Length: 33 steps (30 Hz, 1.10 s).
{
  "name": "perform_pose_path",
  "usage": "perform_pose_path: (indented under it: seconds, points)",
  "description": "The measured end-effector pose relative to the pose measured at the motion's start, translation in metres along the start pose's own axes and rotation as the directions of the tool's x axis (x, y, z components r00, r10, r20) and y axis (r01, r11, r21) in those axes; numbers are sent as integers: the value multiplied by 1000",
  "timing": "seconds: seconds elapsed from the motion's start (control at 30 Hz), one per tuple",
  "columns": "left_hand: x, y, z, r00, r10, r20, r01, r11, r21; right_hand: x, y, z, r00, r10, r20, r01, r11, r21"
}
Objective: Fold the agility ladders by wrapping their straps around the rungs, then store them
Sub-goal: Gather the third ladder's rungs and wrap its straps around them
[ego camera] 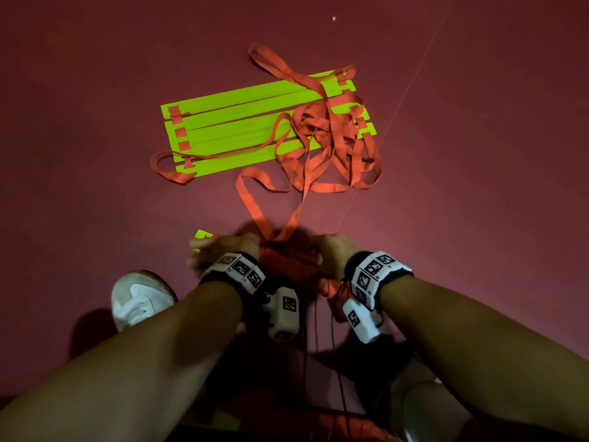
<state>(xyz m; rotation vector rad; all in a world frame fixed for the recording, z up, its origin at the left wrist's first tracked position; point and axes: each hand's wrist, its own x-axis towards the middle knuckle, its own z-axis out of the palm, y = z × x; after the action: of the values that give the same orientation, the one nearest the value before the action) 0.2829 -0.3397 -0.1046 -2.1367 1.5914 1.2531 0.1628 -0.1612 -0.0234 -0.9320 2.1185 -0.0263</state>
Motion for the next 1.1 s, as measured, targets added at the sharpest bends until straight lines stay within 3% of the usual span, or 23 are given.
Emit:
perform_pose_path:
  seconds: [0.07,0.1,0.17,0.2,0.27,0.3,0.4,0.53,0.63,0.77,0.93,1.03,1.1]
  points:
    - [-17,11,-15,993,110,49,-109,994,-14,3,-3,-7,1000,1,-23,0,999,33]
    - [-7,10,-11,986,164,-31,-165,986,-27,4,-5,-12,1000,-3,-29,4,999,44]
    - [-40,27,-34,951,250,-180,-258,966,-23,7,-9,-20,999,-11,-43,14,998,61]
    - [-49,36,-39,946,286,-156,-298,952,-67,8,-11,-25,999,-12,-45,15,997,71]
    - [-73,57,-52,932,361,40,-360,933,-33,11,-16,-38,998,-17,-53,20,997,68]
    - [-76,69,-59,919,388,76,-386,922,-44,13,-18,-47,998,-17,-61,20,998,58]
    - [-52,103,-67,883,470,7,-470,882,-39,22,-21,-74,991,13,-131,-4,998,70]
    - [-48,140,-71,825,561,71,-564,825,37,36,-24,-114,968,101,-232,-66,986,152]
    - [-38,160,-73,756,644,119,-654,741,149,51,-26,-134,953,118,-279,-69,981,180]
    - [-8,174,-69,731,661,173,-682,694,229,89,-36,-150,956,83,-283,-55,993,105]
    - [32,184,-66,765,616,185,-643,723,252,147,-61,-168,966,-17,-256,20,1000,11]
    - [53,187,-63,698,695,175,-707,629,323,182,-73,-170,974,-42,-221,40,999,-11]
    - [68,189,-64,652,718,243,-744,545,387,200,-79,-167,979,-66,-193,60,998,-36]
